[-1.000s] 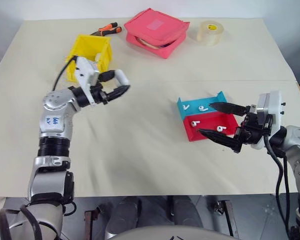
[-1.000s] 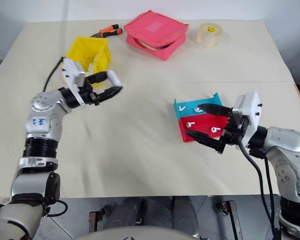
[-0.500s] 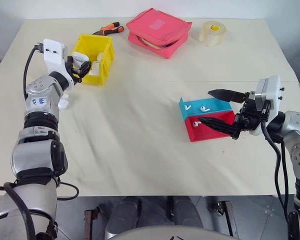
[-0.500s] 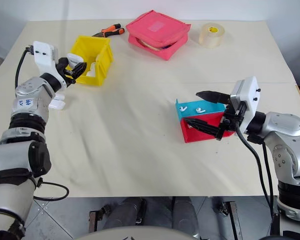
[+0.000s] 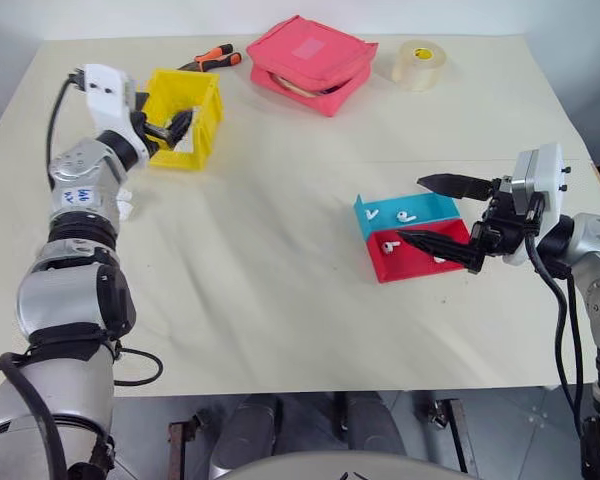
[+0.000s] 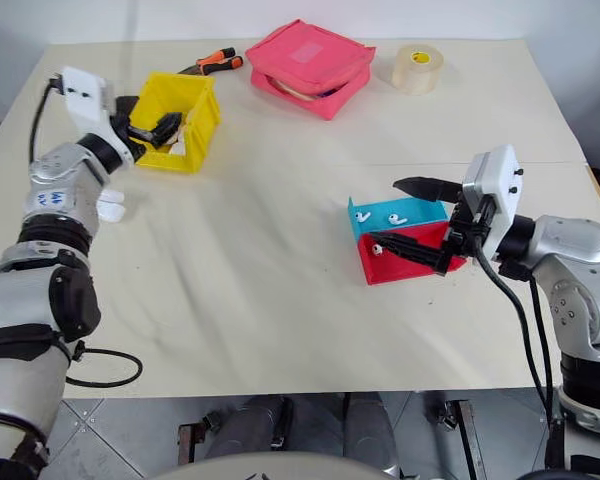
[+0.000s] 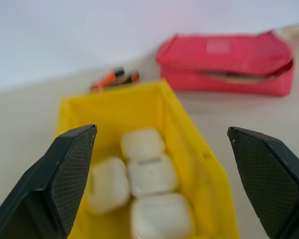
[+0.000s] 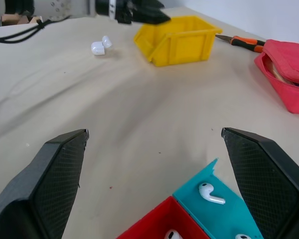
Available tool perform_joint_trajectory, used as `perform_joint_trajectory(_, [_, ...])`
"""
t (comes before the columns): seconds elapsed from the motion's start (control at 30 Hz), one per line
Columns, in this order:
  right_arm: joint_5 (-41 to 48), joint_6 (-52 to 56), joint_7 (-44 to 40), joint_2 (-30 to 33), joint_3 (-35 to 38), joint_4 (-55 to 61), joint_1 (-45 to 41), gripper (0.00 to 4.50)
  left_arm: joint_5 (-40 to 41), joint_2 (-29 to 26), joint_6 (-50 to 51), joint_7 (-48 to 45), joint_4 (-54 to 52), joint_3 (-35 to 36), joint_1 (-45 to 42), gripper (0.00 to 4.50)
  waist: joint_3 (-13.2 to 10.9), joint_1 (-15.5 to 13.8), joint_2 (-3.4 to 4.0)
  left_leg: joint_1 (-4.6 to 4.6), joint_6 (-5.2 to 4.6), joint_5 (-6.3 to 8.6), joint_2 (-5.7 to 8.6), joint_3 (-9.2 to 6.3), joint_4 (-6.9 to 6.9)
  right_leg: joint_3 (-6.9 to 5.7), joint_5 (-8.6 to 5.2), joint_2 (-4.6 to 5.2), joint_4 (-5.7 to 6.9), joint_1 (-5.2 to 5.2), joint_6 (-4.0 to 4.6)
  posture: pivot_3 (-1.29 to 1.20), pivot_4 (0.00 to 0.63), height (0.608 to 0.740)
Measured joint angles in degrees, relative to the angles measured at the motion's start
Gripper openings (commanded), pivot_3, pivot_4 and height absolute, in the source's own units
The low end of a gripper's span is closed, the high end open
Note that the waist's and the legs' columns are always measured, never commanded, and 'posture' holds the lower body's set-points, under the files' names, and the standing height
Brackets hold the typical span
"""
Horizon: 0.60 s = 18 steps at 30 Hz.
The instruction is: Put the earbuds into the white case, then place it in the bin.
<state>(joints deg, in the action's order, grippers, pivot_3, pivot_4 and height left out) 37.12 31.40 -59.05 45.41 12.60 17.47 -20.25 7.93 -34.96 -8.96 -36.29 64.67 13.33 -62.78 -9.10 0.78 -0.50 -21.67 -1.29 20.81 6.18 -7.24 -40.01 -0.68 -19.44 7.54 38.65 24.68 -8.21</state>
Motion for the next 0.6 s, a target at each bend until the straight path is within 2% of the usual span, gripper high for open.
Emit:
perform_joint_trajectory(0.1, [-0.24, -0.32, -0.78, 0.21, -0.35, -1.35, -0.39, 4.5, 4.03, -2.22, 1.85, -7.88, -11.96, 1.37, 9.15, 4.47, 0.01, 0.66, 0.02, 0.0, -0.01, 0.0, 0.0, -0.06, -0.01, 0.02, 0.0, 0.03, -0.03, -0.04, 0.0, 0.0, 0.15, 0.74])
perform_joint_trajectory(0.23, [-1.25, -2.66, -3.43, 0.51, -1.08, -3.83, 0.02, 4.5, 12.38, -3.89, 8.29, -17.21, -32.49, 4.02, 28.17, 4.47, 0.02, 1.08, 0.04, 0.0, -0.04, 0.02, -0.05, -0.08, 0.04, 0.22, 0.0, 0.07, -0.13, -0.06, 0.0, 0.0, 0.15, 0.74])
perform_joint_trajectory(0.33, [-2.0, -4.84, -6.44, 0.75, -1.47, -6.1, 0.47, 4.5, 18.06, -5.01, 12.79, -21.11, -43.44, 7.08, 38.84, 4.47, 0.02, 0.92, 0.03, 0.0, -0.04, 0.03, -0.09, -0.17, 0.02, 0.4, 0.0, 0.05, -0.29, -0.16, 0.01, 0.0, 0.15, 0.74])
perform_joint_trajectory(0.47, [-4.21, -8.38, -11.83, 2.28, -3.31, -9.53, 2.02, 4.5, 21.74, -8.97, 15.56, -23.44, -51.68, 12.3, 47.8, 4.47, 0.02, 0.47, 0.05, 0.07, -0.04, 0.02, -0.05, -0.19, 0.01, 0.43, 0.0, 0.04, -0.71, -0.34, 0.0, 0.0, 0.15, 0.74])
perform_joint_trajectory(0.6, [-5.62, -12.0, -16.42, 2.78, -3.74, -13.57, 2.62, 4.5, 22.62, -9.53, 14.58, -25.24, -53.57, 15.71, 52.27, 4.47, 0.02, -0.24, 0.08, 0.15, -0.07, 0.04, -0.02, -0.12, 0.02, 0.33, 0.0, 0.03, -0.8, -0.41, 0.0, 0.0, 0.15, 0.74])
